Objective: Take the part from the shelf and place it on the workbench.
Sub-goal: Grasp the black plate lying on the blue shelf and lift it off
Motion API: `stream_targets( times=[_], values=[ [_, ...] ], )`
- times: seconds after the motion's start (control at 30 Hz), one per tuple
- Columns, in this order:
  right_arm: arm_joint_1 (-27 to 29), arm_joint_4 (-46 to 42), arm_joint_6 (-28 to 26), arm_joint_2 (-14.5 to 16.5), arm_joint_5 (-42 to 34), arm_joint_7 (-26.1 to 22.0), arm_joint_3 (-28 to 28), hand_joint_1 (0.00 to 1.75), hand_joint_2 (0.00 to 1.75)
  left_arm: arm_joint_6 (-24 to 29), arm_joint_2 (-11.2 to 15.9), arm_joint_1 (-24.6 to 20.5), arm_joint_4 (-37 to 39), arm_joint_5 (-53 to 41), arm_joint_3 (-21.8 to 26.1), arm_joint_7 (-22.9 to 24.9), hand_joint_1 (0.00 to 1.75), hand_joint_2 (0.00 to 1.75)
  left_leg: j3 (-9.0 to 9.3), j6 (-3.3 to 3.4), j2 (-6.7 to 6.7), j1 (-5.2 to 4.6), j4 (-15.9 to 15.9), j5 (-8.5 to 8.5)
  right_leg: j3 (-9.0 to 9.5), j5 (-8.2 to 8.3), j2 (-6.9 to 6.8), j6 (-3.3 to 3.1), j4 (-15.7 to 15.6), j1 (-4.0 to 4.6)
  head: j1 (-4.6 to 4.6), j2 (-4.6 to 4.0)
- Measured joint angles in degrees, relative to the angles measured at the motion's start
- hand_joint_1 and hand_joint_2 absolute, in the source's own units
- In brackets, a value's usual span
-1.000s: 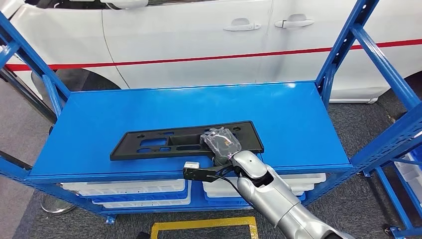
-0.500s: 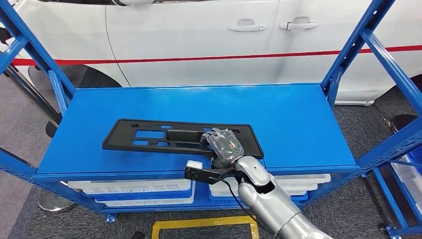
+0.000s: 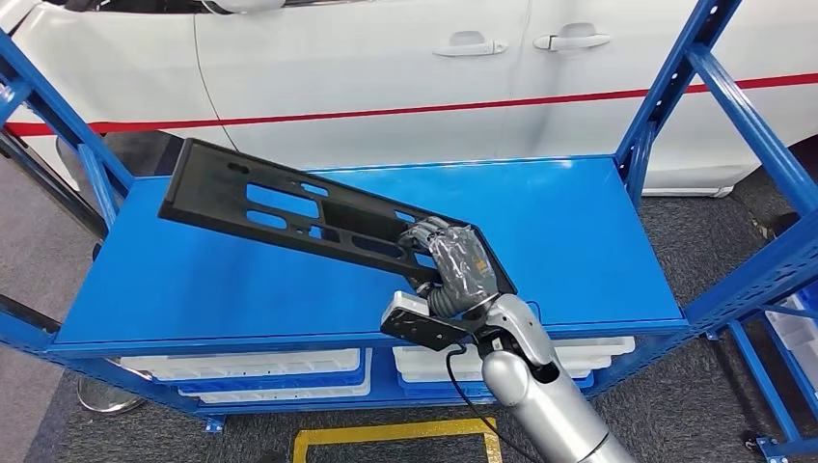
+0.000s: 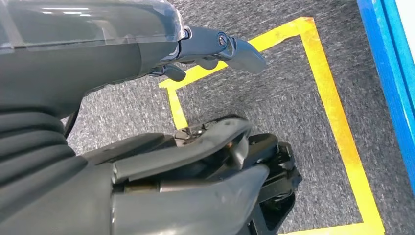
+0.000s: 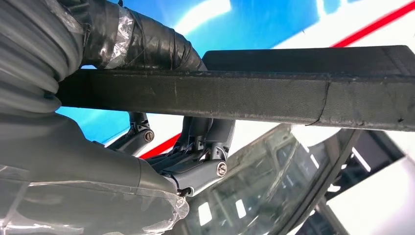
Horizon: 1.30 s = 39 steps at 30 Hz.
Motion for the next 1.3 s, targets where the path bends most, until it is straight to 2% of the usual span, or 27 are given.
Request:
stream_targets(
  times=[0.07,0.1,0.13,0.17,0.23,0.3,0.33,0.4,0.43,0.47,0.5,0.53,0.57,0.63,0.67,0.77,0.8,0.87,0.93,0.97,1.0,1.03,1.07,1.13,1.17,1.23,1.3],
  values=[
    [0.1,-1.6,-0.4,-0.4,-2.1,-0.9,-0.8,1.75,1.75,-0.4,0.0,0.0,0.0,0.4,0.0,-1.2,0.00,1.75,2.96,0.40,0.00,-0.02,-7.1,4.25,0.22,-0.10,0.14,0.10,0.0,0.00,0.00,0.00],
    [0.2,-2.6,-1.0,-0.6,-3.6,-1.6,-1.3,1.75,1.75,-0.6,0.0,0.0,0.0,0.6,0.0,-2.1,0.00,1.75,4.72,0.66,-0.01,-0.18,-11.0,5.74,0.26,-0.16,0.19,0.25,0.0,0.08,0.00,0.00],
    [0.5,-3.7,-1.6,-0.7,-5.1,-2.4,-1.8,1.75,1.75,-0.7,0.0,-0.1,0.0,0.8,0.0,-2.9,0.00,1.75,5.94,0.90,-0.03,-0.34,-13.7,6.55,0.24,-0.18,0.22,0.49,0.0,0.12,0.00,0.00],
    [0.7,-4.8,-2.2,-0.8,-6.4,-3.0,-2.4,1.75,1.75,-0.7,0.0,-0.1,0.0,0.9,0.0,-3.5,0.00,1.75,6.52,1.11,-0.08,-0.54,-15.1,6.67,0.19,-0.16,0.22,0.78,-0.1,0.13,0.00,0.00],
    [1.1,-6.4,-2.9,-1.0,-7.7,-3.6,-3.3,1.75,1.75,-0.8,0.1,-0.1,0.0,1.0,0.0,-4.2,0.00,1.75,6.69,1.64,-0.15,-0.73,-15.6,6.72,0.16,-0.02,0.19,1.46,-0.3,0.04,0.01,0.00],
    [1.5,-7.5,-3.2,-1.4,-8.4,-3.9,-3.9,1.75,1.75,-0.7,0.1,0.0,0.0,0.9,0.0,-4.7,0.00,1.75,7.03,2.35,-0.05,-0.63,-16.5,7.25,-0.20,-0.84,0.15,1.92,0.5,-0.03,0.03,0.00],
    [1.8,-8.0,-3.3,-1.5,-8.9,-4.2,-4.2,1.75,1.75,-0.5,0.1,0.0,0.0,0.8,0.0,-5.1,0.00,1.75,7.19,2.75,0.02,-0.54,-16.9,7.49,-0.97,-2.07,0.15,2.04,2.3,-0.01,0.04,0.00],
    [2.7,-9.2,-3.9,-1.9,-10.9,-5.0,-4.9,1.75,1.75,0.0,0.1,0.0,0.0,0.6,0.0,-6.4,0.00,1.75,7.21,3.18,0.06,-0.65,-17.0,7.57,-3.97,-5.58,0.14,2.13,8.7,0.03,0.05,0.00],
    [3.3,-9.9,-4.2,-2.1,-12.1,-5.5,-5.5,1.75,1.75,0.4,0.1,0.0,0.0,0.5,-0.1,-7.1,0.00,1.75,7.16,3.33,0.04,-0.71,-17.0,7.53,-5.53,-6.83,0.15,2.20,12.0,0.04,0.04,0.00],
    [3.8,-10.6,-4.5,-2.3,-13.3,-5.8,-6.2,1.75,1.75,0.9,0.1,0.0,0.0,0.4,-0.1,-7.7,0.00,1.75,7.13,3.37,0.01,-0.76,-16.9,7.47,-6.47,-7.13,0.14,2.28,13.9,0.02,0.05,0.00],
    [4.3,-11.2,-4.7,-2.5,-14.3,-6.1,-6.9,1.75,1.75,1.4,0.1,0.1,0.0,0.2,-0.2,-8.1,0.00,1.75,7.10,3.36,-0.03,-0.76,-16.7,7.37,-6.43,-6.36,0.12,2.36,13.8,-0.03,0.04,0.00],
    [4.6,-11.9,-4.8,-2.7,-15.4,-6.4,-7.6,1.75,1.75,1.8,0.1,0.1,0.0,0.0,-0.4,-8.3,0.00,1.75,7.07,3.28,-0.07,-0.73,-16.4,7.22,-5.38,-4.76,0.09,2.42,11.7,-0.10,0.05,0.00],
    [4.9,-12.7,-4.8,-2.9,-16.3,-6.7,-8.3,1.75,1.75,2.1,0.1,0.2,0.0,-0.1,-0.5,-8.3,0.00,1.75,7.02,3.10,-0.11,-0.70,-16.0,6.96,-3.61,-2.98,0.06,2.48,8.2,-0.22,0.05,0.00],
    [5.4,-14.1,-4.9,-3.2,-17.8,-7.2,-9.5,1.75,1.75,1.9,0.1,0.1,0.0,-0.1,-0.7,-8.4,0.00,1.75,6.63,2.52,-0.16,-0.89,-14.9,6.34,-0.81,-1.07,0.11,2.34,2.6,-0.27,0.04,0.00],
    [5.7,-14.7,-5.0,-3.3,-18.4,-7.4,-10.0,1.75,1.75,1.6,0.1,0.1,0.0,-0.1,-0.8,-8.5,0.00,1.75,6.46,2.27,-0.17,-0.97,-14.5,6.13,-0.25,-0.94,0.18,2.16,1.4,-0.22,0.03,0.00],
    [7.0,-16.3,-5.4,-3.6,-19.5,-7.9,-11.5,1.75,1.75,0.8,0.1,0.1,0.0,0.1,-0.9,-8.9,0.00,1.75,6.27,1.63,-0.16,-0.93,-14.1,5.80,-0.25,-0.91,0.31,1.23,1.2,-0.09,0.03,0.00],
    [7.4,-16.7,-5.4,-3.6,-19.8,-8.0,-11.9,1.75,1.75,0.7,0.2,0.1,0.0,0.2,-1.0,-8.9,0.00,1.75,5.96,1.33,-0.14,-0.87,-13.3,5.16,-0.23,-0.83,0.29,0.89,1.1,-0.15,0.02,0.00],
    [8.1,-17.5,-5.5,-3.7,-20.3,-8.5,-12.4,1.75,1.75,0.6,0.2,0.2,0.0,0.4,-1.0,-8.8,0.00,1.75,4.08,0.69,-0.09,-0.64,-8.9,2.34,-0.18,-0.77,0.20,0.45,1.0,-0.27,0.01,0.00],
    [9.0,-18.0,-5.4,-3.7,-20.8,-8.9,-12.9,1.75,1.75,0.5,0.2,0.2,0.0,0.6,-1.0,-8.5,0.00,1.75,1.02,0.30,-0.08,-0.42,-2.1,-0.79,-0.18,-0.84,0.10,0.26,1.0,-0.17,0.02,0.00],
    [9.4,-18.2,-5.4,-3.7,-21.0,-9.0,-13.1,1.75,1.75,0.5,0.2,0.3,0.0,0.6,-1.0,-8.2,0.00,1.75,0.01,0.25,-0.08,-0.36,0.1,-1.30,-0.17,-0.87,0.06,0.21,1.0,-0.11,0.02,0.00],
    [9.9,-18.3,-5.4,-3.7,-21.1,-9.1,-13.3,1.75,1.75,0.5,0.2,0.3,0.0,0.6,-1.0,-7.9,0.00,1.75,-0.16,0.32,-0.08,-0.34,0.4,-0.80,-0.16,-0.89,0.06,0.19,1.0,-0.06,0.02,0.00],
    [10.2,-18.5,-5.4,-3.7,-21.2,-9.2,-13.4,1.75,1.75,0.5,0.2,0.4,0.0,0.7,-1.0,-7.5,0.00,1.75,0.76,0.54,-0.09,-0.35,-1.5,0.72,-0.12,-0.89,0.09,0.19,1.0,-0.01,0.02,0.00],
    [10.4,-18.7,-5.4,-3.7,-21.2,-9.3,-13.5,1.75,1.75,0.5,0.2,0.4,0.0,0.8,-1.0,-7.1,0.00,1.75,2.46,0.89,-0.09,-0.43,-5.0,2.74,-0.07,-0.90,0.13,0.21,1.0,0.02,0.02,0.00],
    [10.6,-19.1,-5.3,-3.7,-21.3,-9.5,-13.7,1.75,1.75,0.5,0.3,0.3,0.0,1.1,-1.0,-6.7,0.00,1.75,5.87,1.73,-0.08,-0.86,-12.0,5.33,-0.03,-0.89,0.19,0.36,0.9,0.07,0.02,0.00],
    [10.7,-19.3,-5.3,-3.7,-21.3,-9.6,-13.7,1.75,1.75,0.4,0.3,0.2,0.0,1.3,-1.0,-6.6,0.00,1.75,6.78,2.05,-0.09,-1.11,-14.0,5.71,-0.06,-0.83,0.17,0.55,0.8,0.03,0.02,0.00],
    [10.9,-19.4,-5.2,-3.7,-21.3,-9.6,-13.8,1.75,1.75,0.6,0.4,0.2,0.0,1.6,-0.9,-6.3,0.00,1.75,7.18,2.44,-0.15,-1.47,-15.1,5.70,-0.06,-0.61,0.11,1.16,0.4,-0.13,0.02,0.00],
    [11.1,-19.4,-5.1,-3.7,-21.3,-9.6,-13.8,1.75,1.75,1.2,0.4,0.3,0.0,1.6,-0.9,-5.7,0.00,1.75,7.76,2.85,-0.11,-1.23,-16.4,6.36,0.03,-0.87,0.04,1.72,0.5,-0.18,0.03,0.00]
  ],
)
